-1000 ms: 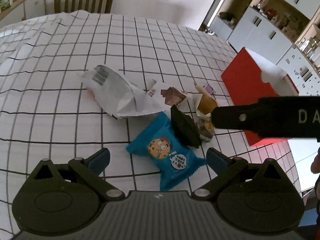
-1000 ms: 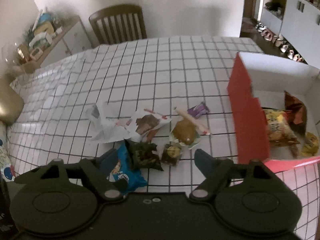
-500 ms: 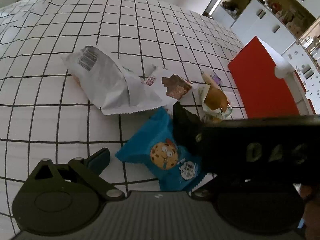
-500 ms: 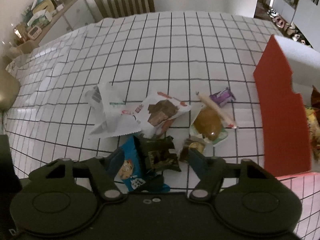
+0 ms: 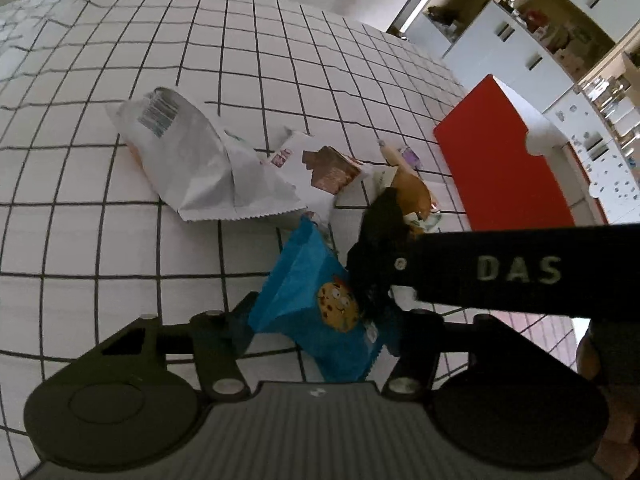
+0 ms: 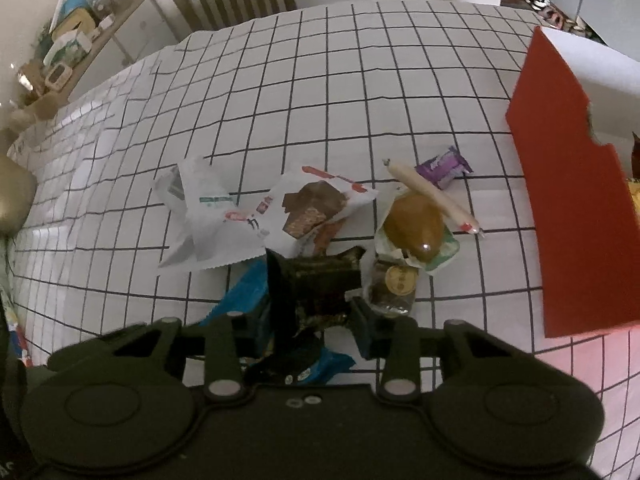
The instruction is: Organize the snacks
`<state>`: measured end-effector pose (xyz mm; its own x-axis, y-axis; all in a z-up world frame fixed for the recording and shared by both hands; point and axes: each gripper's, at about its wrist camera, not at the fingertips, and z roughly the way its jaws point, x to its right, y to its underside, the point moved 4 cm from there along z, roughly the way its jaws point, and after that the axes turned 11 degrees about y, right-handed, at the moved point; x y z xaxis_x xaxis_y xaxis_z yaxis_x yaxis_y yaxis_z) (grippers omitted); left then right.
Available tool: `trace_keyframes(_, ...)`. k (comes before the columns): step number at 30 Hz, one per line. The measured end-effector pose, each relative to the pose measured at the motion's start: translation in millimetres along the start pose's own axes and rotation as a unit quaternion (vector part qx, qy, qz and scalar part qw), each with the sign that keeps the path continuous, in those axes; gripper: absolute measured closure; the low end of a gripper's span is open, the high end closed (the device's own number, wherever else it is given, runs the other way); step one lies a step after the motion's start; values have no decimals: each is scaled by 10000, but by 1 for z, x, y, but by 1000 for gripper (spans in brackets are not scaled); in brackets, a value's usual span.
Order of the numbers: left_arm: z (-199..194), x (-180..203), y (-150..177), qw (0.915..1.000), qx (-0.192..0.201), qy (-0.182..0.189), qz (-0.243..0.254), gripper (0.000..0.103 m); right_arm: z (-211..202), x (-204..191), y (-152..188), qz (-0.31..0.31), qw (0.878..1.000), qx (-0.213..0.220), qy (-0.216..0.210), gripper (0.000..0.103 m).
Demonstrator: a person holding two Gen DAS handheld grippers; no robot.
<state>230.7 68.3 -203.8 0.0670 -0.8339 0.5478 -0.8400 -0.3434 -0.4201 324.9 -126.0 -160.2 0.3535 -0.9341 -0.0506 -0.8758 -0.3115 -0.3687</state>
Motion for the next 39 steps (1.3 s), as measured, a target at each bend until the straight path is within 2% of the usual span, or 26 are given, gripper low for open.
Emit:
trace_keyframes(3, -3, -1, 1, 9999, -6, 125, -38, 56, -4, 3, 1, 85, 9999, 72, -68, 67)
trace_keyframes(6, -7, -4, 4, 9999, -29, 99, -124, 57, -10, 4, 0, 112, 9997, 190, -100, 71)
trace_keyframes(10, -17, -10, 8, 9995, 27, 69, -300, 60, -18, 9, 0, 200, 9992, 312, -129, 90)
trace_keyframes(22, -49, -10, 16, 9984, 245, 82, -510, 62, -47, 27, 16, 244, 9974, 657, -161, 91)
trace_keyframes(28, -69, 7, 17, 9979, 409, 159, -485, 62, -71, 32, 27, 240, 9957, 852, -260, 91)
trace_keyframes(39, -102, 52, 3, 9967, 773, 207, -152, 62, -129, 51, 34, 161, 9910, 1280, -355, 91)
